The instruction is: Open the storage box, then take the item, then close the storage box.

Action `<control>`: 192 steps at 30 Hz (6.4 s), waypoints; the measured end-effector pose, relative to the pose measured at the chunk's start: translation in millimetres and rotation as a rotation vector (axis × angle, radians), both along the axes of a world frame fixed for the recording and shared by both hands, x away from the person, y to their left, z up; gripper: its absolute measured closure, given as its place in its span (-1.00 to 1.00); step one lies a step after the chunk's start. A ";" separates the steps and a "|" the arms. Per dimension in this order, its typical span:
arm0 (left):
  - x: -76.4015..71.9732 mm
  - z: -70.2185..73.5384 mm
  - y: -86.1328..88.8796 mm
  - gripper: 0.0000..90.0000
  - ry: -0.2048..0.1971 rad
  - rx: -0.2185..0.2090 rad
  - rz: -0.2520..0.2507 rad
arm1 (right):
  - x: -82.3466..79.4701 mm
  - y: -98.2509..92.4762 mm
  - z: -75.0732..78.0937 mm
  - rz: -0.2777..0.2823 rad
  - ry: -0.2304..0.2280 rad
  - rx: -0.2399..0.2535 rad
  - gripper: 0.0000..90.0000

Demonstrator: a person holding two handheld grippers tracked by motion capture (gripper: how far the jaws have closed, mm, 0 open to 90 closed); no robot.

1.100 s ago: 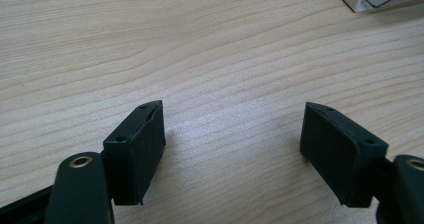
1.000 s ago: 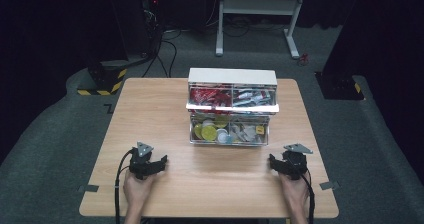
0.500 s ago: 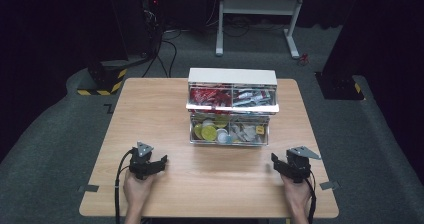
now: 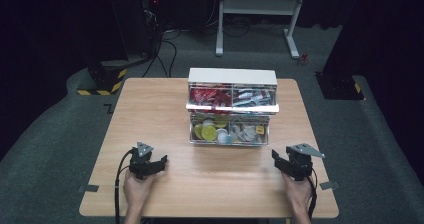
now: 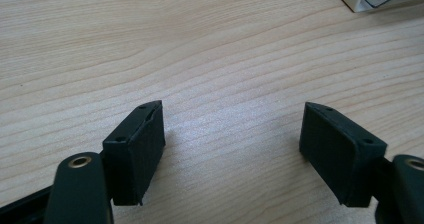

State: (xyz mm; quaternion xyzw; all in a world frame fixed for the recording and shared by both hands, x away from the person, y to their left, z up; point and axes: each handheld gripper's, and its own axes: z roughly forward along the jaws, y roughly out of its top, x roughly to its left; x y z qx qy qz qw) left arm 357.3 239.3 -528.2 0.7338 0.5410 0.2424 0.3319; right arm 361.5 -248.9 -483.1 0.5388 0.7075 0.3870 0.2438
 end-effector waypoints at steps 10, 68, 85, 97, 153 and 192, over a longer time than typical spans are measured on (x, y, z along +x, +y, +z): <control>0.0 0.0 0.0 -0.41 0.000 -0.001 0.000 | 0.8 2.1 29.4 0.060 -0.032 0.015 -0.04; 0.5 0.1 0.1 -0.42 0.002 0.001 -0.007 | 33.8 62.2 134.6 0.293 -0.172 -0.021 0.56; 0.5 0.0 0.0 -0.42 0.002 0.001 -0.007 | 40.8 63.4 156.1 0.287 -0.202 -0.024 0.57; 0.7 0.2 0.1 -0.42 0.003 0.001 -0.006 | 49.1 65.6 163.8 0.283 -0.207 -0.013 0.57; 24.6 71.0 -19.2 -0.24 -0.084 -0.190 -0.213 | 73.9 66.0 187.0 0.260 -0.162 0.002 0.47; 39.2 152.0 -45.6 -0.07 -0.172 -0.202 -0.354 | 77.3 68.4 189.9 0.264 -0.178 -0.012 0.40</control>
